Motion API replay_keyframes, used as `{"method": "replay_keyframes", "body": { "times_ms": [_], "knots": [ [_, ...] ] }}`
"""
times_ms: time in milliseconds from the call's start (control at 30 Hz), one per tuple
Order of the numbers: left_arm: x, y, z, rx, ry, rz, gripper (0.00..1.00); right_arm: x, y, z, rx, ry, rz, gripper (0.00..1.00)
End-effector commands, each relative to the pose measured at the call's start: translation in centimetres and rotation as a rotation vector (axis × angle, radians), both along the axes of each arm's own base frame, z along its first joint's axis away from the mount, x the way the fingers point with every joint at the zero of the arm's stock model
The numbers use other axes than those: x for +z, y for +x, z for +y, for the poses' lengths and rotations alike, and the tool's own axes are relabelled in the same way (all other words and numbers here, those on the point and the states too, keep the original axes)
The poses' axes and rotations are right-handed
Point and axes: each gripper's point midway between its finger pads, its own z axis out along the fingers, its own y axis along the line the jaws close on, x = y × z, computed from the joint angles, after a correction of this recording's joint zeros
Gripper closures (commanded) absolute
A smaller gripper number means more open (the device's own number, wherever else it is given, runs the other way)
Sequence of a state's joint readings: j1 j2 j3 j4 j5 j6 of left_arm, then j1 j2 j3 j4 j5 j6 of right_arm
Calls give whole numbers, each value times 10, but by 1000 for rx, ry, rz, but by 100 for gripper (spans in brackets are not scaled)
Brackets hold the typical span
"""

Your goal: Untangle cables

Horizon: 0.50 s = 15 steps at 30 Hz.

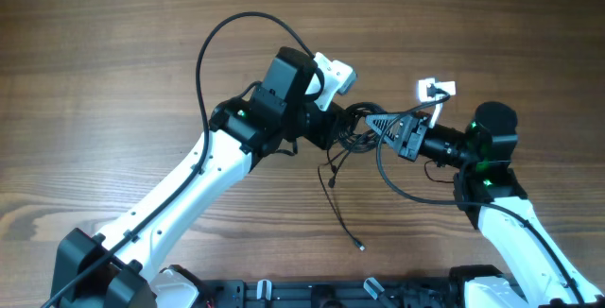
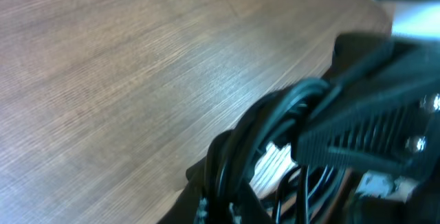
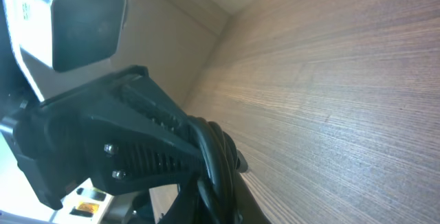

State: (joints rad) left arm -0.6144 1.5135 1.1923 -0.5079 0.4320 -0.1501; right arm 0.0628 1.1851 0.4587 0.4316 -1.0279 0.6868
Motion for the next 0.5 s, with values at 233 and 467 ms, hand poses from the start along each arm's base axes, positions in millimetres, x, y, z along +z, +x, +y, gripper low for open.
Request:
{"method": "replay_keyframes", "body": {
  "times_ms": [233, 467],
  "knots": [
    [-1, -1, -9, 162, -82, 199, 89, 16, 1, 3, 17, 24, -63, 95],
    [-9, 19, 8, 272, -5, 124, 96, 23, 8, 1, -12, 12, -130, 45]
  ]
}}
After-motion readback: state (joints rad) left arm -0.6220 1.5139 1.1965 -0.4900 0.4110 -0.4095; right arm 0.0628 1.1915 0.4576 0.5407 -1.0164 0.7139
